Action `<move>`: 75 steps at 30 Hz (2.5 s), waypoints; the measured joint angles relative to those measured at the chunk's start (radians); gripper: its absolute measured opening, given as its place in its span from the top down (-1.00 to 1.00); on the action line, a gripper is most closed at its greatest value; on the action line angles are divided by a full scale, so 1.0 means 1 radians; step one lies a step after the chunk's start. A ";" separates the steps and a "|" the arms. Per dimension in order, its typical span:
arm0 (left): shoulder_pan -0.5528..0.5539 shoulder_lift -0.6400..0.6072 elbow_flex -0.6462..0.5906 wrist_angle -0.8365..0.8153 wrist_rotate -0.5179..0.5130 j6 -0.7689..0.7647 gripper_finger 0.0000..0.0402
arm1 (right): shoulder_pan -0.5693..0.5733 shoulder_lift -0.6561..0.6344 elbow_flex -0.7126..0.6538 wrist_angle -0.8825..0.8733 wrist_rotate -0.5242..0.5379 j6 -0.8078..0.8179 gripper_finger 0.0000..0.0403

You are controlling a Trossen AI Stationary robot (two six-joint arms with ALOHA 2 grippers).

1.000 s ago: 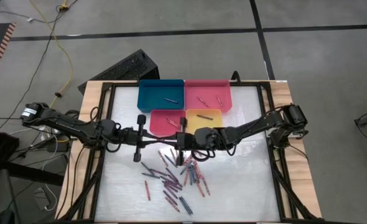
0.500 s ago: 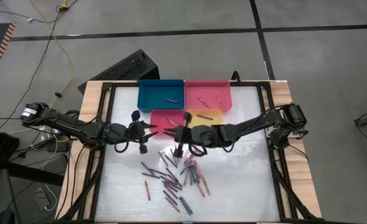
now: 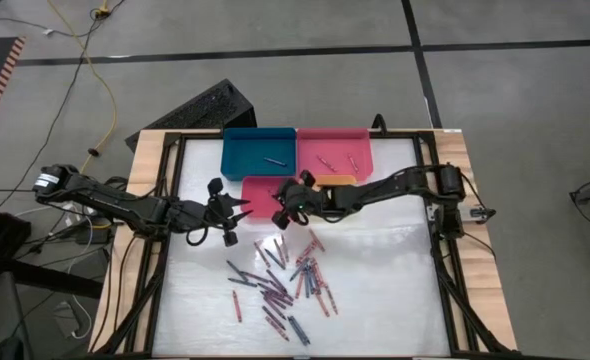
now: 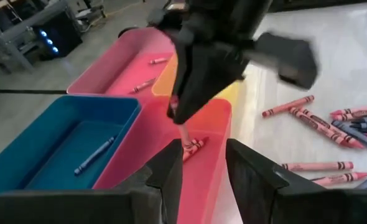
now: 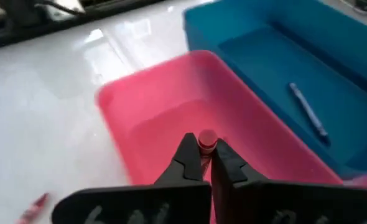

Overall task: Sort crayons
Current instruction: Put the red crayon into the red bin, then put the blue crayon into the blue bin

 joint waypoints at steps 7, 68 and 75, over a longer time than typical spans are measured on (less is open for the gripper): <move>0.000 0.000 0.000 -0.020 0.001 0.000 0.43 | -0.017 0.004 0.002 -0.012 0.002 0.002 0.77; -0.145 0.383 0.000 -0.196 0.721 0.143 0.43 | 0.063 -0.062 0.002 -0.037 -0.013 -0.024 0.27; -0.101 0.434 0.002 -0.174 0.809 0.152 0.47 | 0.065 -0.062 0.002 -0.035 -0.027 -0.024 0.27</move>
